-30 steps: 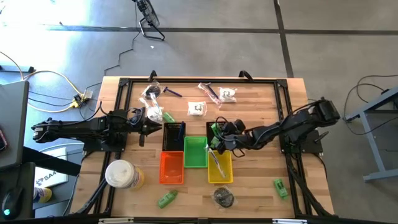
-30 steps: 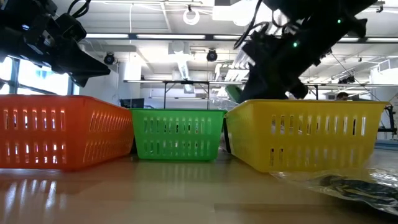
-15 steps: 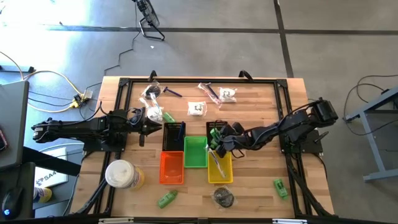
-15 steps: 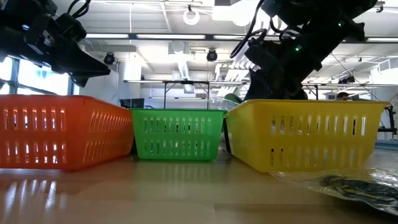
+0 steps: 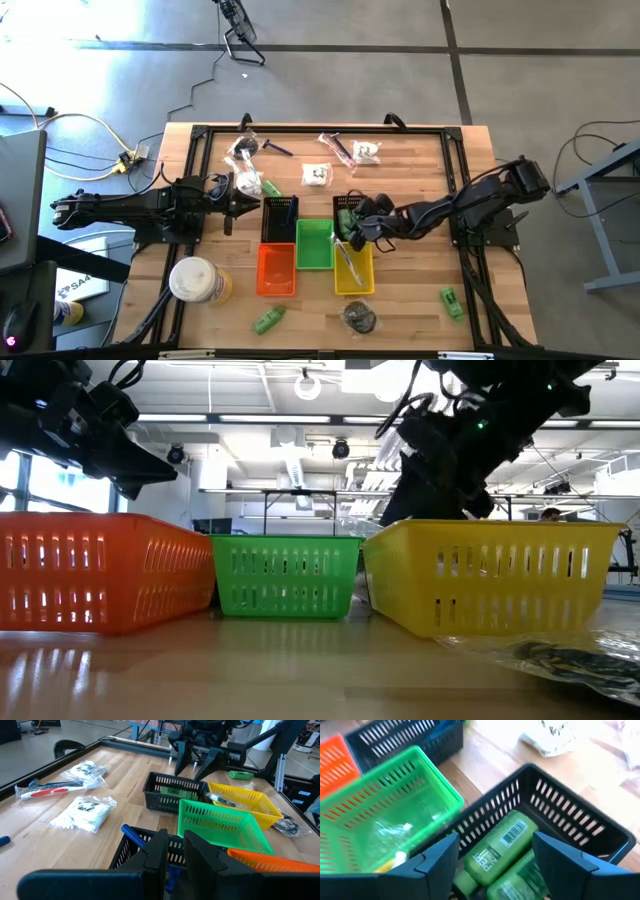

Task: Pick & Place Travel size toiletries
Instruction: Put the green shampoo into the right black bin, then put the right white vanity pack into the orange bin

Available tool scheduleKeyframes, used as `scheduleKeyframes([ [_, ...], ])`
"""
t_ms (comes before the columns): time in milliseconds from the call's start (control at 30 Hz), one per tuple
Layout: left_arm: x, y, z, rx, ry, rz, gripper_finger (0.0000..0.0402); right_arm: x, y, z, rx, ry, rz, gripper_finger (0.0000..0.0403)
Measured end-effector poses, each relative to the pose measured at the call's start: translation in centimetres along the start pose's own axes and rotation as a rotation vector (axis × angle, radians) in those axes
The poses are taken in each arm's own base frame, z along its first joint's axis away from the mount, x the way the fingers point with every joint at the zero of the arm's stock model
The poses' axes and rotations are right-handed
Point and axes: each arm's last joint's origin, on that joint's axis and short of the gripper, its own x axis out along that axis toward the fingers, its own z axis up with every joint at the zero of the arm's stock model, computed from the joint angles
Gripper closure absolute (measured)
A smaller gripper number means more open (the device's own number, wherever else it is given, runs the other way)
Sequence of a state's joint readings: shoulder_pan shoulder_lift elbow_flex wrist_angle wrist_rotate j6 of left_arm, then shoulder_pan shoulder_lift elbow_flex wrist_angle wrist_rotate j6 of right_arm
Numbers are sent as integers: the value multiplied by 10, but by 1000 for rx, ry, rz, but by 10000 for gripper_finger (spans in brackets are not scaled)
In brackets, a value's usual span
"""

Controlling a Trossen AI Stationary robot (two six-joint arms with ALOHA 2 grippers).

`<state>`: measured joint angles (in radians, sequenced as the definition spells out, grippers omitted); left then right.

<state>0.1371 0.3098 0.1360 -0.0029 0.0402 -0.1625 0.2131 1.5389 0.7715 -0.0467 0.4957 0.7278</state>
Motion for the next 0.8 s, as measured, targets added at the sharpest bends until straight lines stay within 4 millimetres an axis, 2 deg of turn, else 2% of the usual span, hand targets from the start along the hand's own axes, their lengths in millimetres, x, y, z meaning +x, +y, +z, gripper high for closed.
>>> scheduleKeyframes([
  [433,0,0,0,0,0,0,341,-43,10,17,-37,-61,187,219],
  [800,0,0,0,0,1,0,341,-59,25,8,-61,0,341,245],
])
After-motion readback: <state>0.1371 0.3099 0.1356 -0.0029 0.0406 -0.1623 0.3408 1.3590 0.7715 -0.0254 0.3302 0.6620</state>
